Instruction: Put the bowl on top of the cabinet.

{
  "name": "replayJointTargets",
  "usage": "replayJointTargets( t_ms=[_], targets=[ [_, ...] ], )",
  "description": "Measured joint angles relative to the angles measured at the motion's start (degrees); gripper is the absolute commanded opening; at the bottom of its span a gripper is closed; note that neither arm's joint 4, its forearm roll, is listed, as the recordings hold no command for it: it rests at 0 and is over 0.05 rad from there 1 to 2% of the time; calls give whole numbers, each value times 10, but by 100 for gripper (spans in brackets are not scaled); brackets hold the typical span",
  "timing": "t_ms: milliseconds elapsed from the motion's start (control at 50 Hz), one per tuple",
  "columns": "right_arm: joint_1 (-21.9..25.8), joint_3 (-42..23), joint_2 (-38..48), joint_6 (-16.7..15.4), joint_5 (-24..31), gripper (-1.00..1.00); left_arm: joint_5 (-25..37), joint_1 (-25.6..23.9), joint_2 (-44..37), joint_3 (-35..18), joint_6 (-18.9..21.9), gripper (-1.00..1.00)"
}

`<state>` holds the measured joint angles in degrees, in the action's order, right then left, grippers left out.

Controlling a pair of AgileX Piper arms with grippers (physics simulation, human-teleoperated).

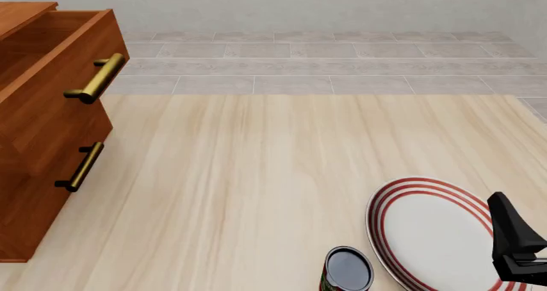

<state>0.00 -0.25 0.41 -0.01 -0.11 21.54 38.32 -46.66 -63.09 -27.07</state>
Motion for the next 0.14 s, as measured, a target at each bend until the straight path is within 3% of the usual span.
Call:
replayJointTargets(
  t_ms=[140],
  targets=[
    [0, 0, 0, 0, 0, 100, 13, -17, 27, 1, 1, 100]
  ],
)
